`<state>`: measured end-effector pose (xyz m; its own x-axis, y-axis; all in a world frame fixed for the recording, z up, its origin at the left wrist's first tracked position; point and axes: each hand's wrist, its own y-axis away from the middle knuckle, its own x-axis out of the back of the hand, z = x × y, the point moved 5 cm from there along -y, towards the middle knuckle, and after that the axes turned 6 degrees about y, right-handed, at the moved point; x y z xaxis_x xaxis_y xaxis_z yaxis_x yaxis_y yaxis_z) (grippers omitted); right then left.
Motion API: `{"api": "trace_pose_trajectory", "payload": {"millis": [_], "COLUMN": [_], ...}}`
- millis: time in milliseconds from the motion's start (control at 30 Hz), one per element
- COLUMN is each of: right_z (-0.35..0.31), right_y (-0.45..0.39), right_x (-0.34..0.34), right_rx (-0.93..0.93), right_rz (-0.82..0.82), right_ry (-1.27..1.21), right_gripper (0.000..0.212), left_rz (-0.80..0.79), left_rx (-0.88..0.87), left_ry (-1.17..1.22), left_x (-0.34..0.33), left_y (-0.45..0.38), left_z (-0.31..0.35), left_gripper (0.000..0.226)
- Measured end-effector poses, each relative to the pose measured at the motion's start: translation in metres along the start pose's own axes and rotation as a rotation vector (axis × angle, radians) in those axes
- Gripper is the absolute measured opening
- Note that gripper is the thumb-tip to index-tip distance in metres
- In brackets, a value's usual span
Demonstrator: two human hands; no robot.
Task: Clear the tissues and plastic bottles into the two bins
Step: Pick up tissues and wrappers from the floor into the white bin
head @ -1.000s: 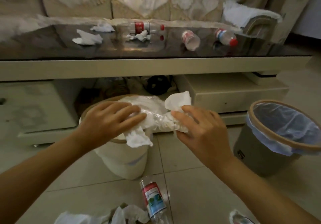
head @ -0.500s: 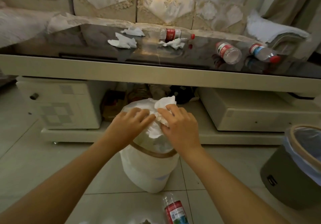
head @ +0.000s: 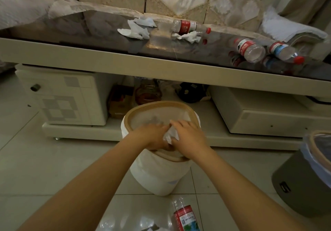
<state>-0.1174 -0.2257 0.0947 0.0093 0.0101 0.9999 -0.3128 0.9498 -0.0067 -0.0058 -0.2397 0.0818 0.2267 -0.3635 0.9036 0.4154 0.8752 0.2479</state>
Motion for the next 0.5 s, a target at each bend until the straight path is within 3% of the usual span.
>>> {"api": "trace_pose_trajectory", "payload": {"millis": [100, 367, 500], "right_z": [0.003, 0.020, 0.028], "right_y": [0.012, 0.066, 0.108], "right_x": [0.011, 0.026, 0.024], "right_rx": [0.010, 0.044, 0.067], "right_rz": [0.132, 0.316, 0.324], "right_ry": [0.018, 0.095, 0.126], "right_gripper": [0.061, 0.059, 0.058], "left_rz": [0.235, 0.729, 0.744], "left_rx": [0.001, -0.226, -0.280], "left_ry": [-0.282, -0.274, -0.245], "left_x": [0.014, 0.018, -0.003], "left_y": [0.005, 0.056, 0.081], "left_z": [0.001, 0.042, 0.065], "left_gripper": [0.078, 0.066, 0.063]}}
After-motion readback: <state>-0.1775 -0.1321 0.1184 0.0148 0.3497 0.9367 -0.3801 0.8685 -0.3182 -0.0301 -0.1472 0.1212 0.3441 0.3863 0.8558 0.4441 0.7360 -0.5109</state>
